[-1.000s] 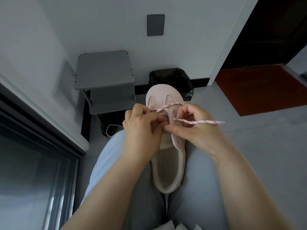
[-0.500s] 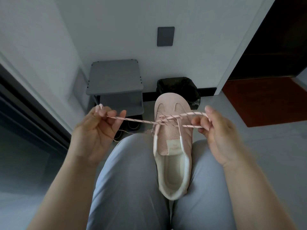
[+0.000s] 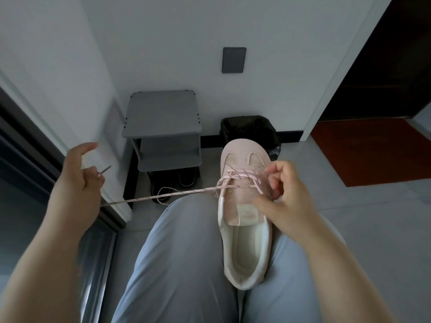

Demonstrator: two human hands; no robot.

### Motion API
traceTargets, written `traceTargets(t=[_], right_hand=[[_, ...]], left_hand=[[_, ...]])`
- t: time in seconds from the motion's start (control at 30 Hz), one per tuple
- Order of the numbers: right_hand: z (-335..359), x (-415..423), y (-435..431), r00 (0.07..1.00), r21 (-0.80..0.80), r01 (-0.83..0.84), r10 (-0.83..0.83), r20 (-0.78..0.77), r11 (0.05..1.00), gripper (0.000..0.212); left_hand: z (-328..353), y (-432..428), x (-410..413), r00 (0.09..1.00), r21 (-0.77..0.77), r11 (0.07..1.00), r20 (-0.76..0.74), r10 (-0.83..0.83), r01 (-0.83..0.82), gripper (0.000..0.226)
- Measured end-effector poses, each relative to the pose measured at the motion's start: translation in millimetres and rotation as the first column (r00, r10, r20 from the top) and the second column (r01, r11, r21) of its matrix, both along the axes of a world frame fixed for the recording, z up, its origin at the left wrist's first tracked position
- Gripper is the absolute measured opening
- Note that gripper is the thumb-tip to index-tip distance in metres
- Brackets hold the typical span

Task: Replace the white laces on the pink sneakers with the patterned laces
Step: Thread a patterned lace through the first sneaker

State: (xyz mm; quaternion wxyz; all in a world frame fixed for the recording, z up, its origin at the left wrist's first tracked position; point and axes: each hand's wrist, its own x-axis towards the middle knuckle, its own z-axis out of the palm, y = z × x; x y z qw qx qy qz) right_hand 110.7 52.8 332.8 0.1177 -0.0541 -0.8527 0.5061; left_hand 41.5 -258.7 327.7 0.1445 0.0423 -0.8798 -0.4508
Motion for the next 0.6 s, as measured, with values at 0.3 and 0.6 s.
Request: traceTargets(t=[0.3,0.6], right_hand=[[5,3,-2,0.997,-0.043,-0.033,0.03,-0.064,0.999,0.038],[4,4,-5,0.991,0.027,-0.031,0.035,-0.131,0.999,0.037]], left_hand=[[1,18,3,0.987,-0.188,0.978,0.146,-0.064,0.091,0.035],[16,134,4,0.772,-0.119,0.763,0.132,-0.622,0.635,0.004]])
